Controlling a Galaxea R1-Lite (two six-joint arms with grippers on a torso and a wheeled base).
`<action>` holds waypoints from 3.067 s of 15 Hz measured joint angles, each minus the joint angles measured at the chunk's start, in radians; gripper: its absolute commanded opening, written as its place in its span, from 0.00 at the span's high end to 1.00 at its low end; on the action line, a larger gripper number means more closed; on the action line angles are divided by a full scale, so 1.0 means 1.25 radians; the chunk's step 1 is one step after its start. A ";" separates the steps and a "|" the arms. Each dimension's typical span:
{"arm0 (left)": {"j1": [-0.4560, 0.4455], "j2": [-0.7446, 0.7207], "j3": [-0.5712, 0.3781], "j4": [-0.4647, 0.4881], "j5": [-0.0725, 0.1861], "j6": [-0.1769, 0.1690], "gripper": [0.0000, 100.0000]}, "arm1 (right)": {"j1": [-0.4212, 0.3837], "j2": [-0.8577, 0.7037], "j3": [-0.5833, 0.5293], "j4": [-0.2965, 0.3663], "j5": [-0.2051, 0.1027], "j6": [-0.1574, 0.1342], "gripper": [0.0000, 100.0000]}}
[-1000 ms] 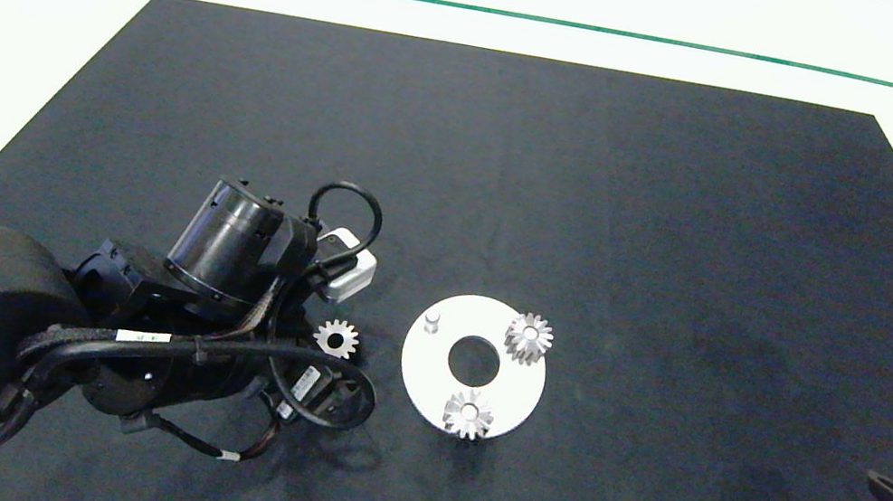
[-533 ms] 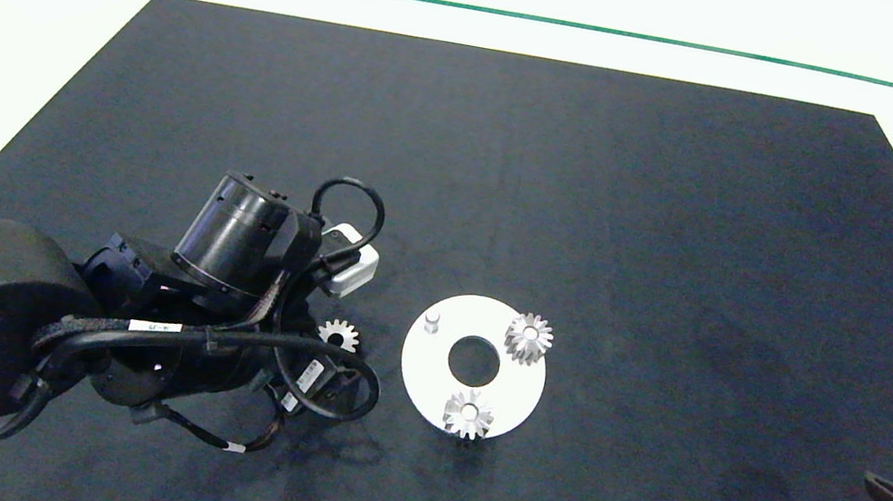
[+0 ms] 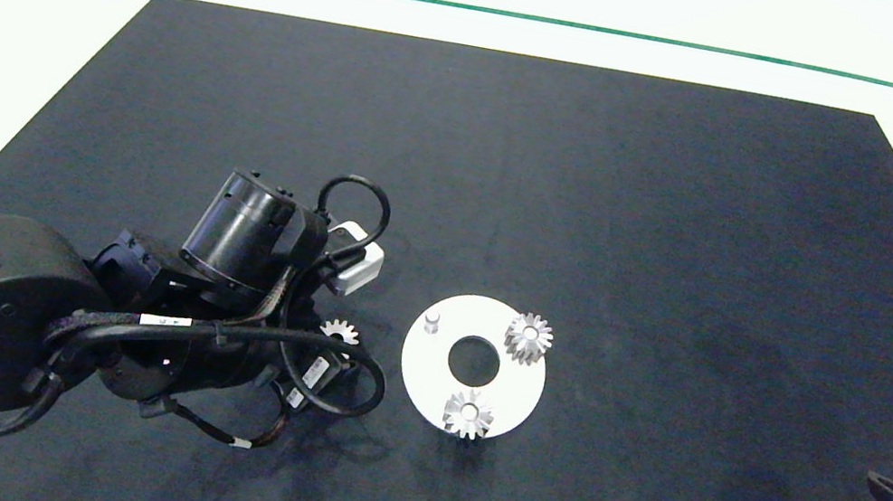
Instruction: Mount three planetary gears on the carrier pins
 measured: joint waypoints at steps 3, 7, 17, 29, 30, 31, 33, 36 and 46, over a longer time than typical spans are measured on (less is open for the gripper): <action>0.000 0.004 0.000 0.000 0.000 0.000 0.41 | -0.001 0.000 0.000 0.000 0.000 0.000 0.00; 0.001 0.005 0.000 0.000 0.000 0.000 0.48 | 0.000 0.000 0.000 0.000 0.000 0.000 0.00; 0.000 0.005 0.002 -0.002 0.000 0.003 0.68 | 0.001 0.000 0.001 0.000 0.000 0.000 0.00; -0.001 0.004 0.003 0.002 0.000 0.004 0.92 | 0.002 0.005 0.003 0.002 0.002 -0.001 0.00; -0.001 0.003 0.003 0.002 0.000 0.004 0.95 | 0.004 0.005 0.004 0.002 0.002 -0.001 0.00; 0.000 0.002 0.003 0.003 0.000 0.004 0.96 | 0.006 0.007 0.006 0.002 0.004 0.000 0.00; 0.001 -0.001 0.003 0.004 0.000 0.002 1.00 | 0.009 0.012 0.009 0.002 0.008 0.001 0.00; 0.002 -0.004 0.008 -0.001 0.000 0.000 1.00 | 0.035 0.017 0.015 0.004 0.011 0.003 0.00; 0.004 -0.017 0.052 -0.002 0.058 0.022 1.00 | 0.065 0.019 0.022 0.002 0.012 0.003 0.00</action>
